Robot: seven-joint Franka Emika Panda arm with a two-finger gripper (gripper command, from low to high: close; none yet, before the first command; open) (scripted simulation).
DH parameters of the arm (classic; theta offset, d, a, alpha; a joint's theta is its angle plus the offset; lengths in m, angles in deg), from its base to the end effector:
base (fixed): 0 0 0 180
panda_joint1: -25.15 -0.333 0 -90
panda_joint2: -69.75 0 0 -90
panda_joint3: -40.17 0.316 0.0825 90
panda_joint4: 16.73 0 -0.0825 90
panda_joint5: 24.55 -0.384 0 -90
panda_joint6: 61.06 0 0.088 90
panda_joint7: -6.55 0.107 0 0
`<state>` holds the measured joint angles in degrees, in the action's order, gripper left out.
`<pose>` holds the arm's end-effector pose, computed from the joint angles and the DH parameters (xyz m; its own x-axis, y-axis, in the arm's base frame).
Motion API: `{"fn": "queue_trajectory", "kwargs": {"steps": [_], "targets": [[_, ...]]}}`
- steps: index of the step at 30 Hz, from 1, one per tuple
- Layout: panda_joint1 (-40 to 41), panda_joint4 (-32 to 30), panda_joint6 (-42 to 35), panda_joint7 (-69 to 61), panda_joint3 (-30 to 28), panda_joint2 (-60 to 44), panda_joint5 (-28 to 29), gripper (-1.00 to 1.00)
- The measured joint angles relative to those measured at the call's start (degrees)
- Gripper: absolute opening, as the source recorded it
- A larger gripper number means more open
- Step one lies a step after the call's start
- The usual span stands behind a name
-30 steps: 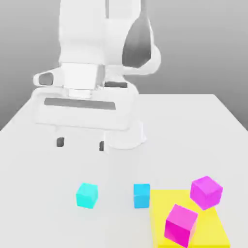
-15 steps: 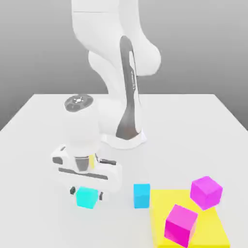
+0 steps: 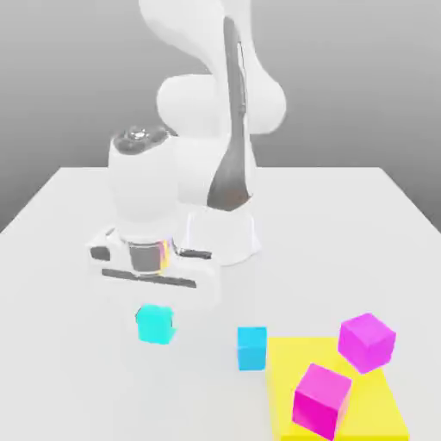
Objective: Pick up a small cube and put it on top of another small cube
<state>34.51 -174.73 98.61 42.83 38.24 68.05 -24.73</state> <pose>0.3828 -0.0767 0.2078 0.6725 -0.7401 -0.0005 -0.7401 -0.6725 0.0002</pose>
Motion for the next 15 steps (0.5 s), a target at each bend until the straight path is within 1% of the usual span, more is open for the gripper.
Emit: {"fn": "queue_trajectory", "kwargs": {"steps": [15], "targets": [[-13.6,26.0,-23.2,-28.9,9.6,-2.8,0.8,-1.00]]}}
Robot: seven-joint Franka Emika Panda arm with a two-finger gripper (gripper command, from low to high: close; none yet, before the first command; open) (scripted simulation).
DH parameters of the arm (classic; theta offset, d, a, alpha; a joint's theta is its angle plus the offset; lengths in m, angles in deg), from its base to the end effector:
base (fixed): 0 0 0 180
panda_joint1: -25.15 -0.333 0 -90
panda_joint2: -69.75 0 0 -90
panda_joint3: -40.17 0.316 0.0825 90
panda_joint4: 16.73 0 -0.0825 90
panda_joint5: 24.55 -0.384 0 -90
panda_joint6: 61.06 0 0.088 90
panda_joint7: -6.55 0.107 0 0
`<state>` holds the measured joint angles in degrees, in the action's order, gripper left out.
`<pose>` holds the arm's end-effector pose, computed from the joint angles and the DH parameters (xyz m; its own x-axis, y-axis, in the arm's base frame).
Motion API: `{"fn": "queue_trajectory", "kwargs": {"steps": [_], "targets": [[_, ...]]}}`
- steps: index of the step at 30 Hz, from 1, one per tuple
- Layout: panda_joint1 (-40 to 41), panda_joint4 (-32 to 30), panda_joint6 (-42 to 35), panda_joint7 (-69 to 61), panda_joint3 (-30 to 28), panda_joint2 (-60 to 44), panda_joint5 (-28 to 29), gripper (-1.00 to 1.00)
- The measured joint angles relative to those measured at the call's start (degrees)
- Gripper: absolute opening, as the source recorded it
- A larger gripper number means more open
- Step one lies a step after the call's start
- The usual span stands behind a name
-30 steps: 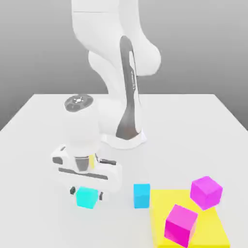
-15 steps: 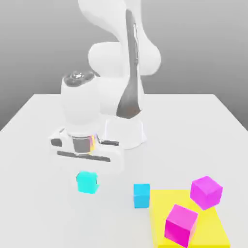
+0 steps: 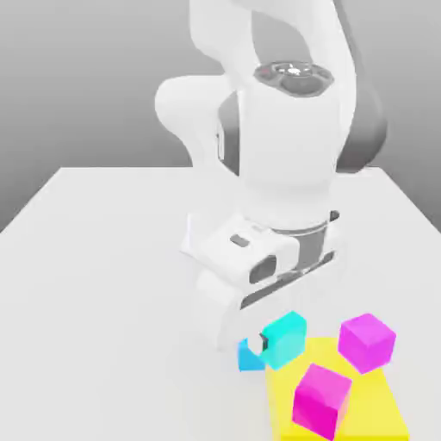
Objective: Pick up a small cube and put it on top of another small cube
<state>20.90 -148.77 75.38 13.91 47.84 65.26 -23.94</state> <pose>0.5077 0.1071 0.3129 0.9962 0.0868 -0.0012 0.0868 -0.9962 -0.0030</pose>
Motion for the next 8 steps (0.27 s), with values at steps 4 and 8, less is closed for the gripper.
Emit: {"fn": "queue_trajectory", "kwargs": {"steps": [4,8], "targets": [[-0.9,1.0,4.5,-1.7,0.3,-5.5,1.3,-1.00],[-1.0,0.7,5.9,-1.6,0.2,-6.7,1.7,1.00]]}}
